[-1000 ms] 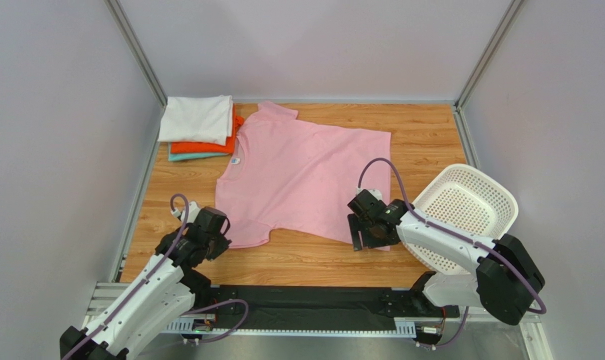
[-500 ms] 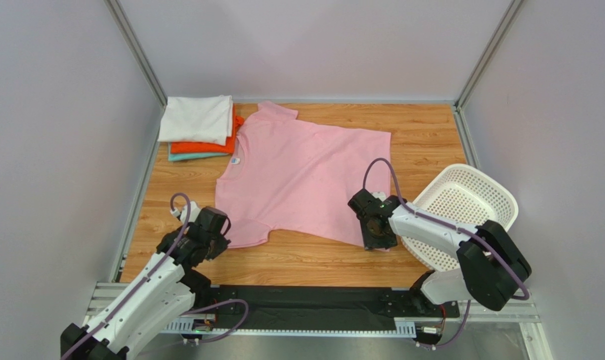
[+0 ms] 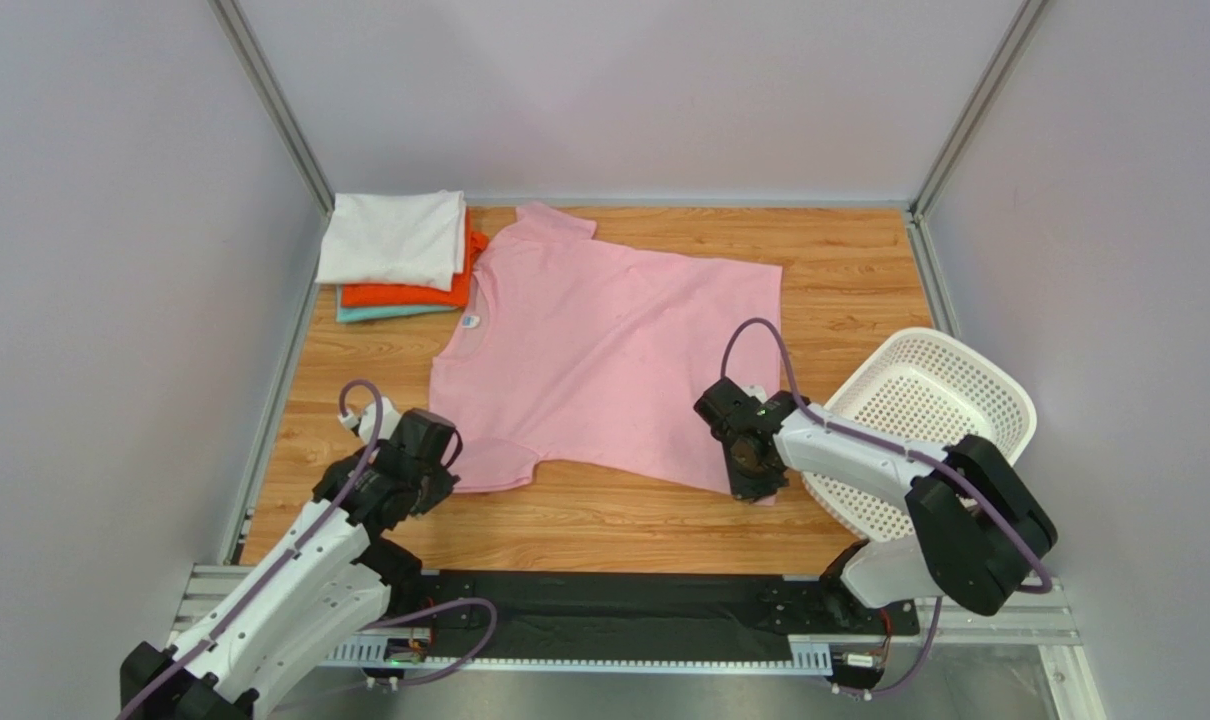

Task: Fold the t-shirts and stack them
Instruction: Fold the tshirt

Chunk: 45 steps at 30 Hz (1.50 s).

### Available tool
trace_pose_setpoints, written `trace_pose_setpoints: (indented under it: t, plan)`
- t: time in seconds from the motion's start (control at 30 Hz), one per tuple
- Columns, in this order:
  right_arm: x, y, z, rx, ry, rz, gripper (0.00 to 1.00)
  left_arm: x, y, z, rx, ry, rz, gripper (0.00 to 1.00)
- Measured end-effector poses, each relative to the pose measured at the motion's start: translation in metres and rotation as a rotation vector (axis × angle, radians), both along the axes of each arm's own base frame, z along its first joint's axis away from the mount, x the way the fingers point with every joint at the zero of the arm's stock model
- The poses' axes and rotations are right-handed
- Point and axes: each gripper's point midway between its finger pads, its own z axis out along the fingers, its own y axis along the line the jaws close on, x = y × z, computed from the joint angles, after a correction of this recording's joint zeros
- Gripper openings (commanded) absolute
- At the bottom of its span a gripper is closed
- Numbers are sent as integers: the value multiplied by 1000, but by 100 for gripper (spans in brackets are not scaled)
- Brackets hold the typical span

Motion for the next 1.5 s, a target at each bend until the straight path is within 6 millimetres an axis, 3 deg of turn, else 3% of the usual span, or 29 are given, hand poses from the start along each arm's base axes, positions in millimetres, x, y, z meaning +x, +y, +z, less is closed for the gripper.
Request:
trace_pose_setpoints:
  t: [0.2,0.57,0.97,1.23,1.5]
  plan:
    - [5,4,13,49,-59,11,0,11,0,22,14,-62,-18,0]
    - [28,17,43,111,-153,48,0,52,-20,66,2,-178,-87,0]
    - [74,13,75,126,-232,-4,0,134,-46,112,68,-216,-122,0]
    - [112,0,93,126,-269,-59,0,183,-53,126,107,-234,-135,0]
    - [144,-10,92,136,-255,-116,0,244,-62,136,150,-246,-152,0]
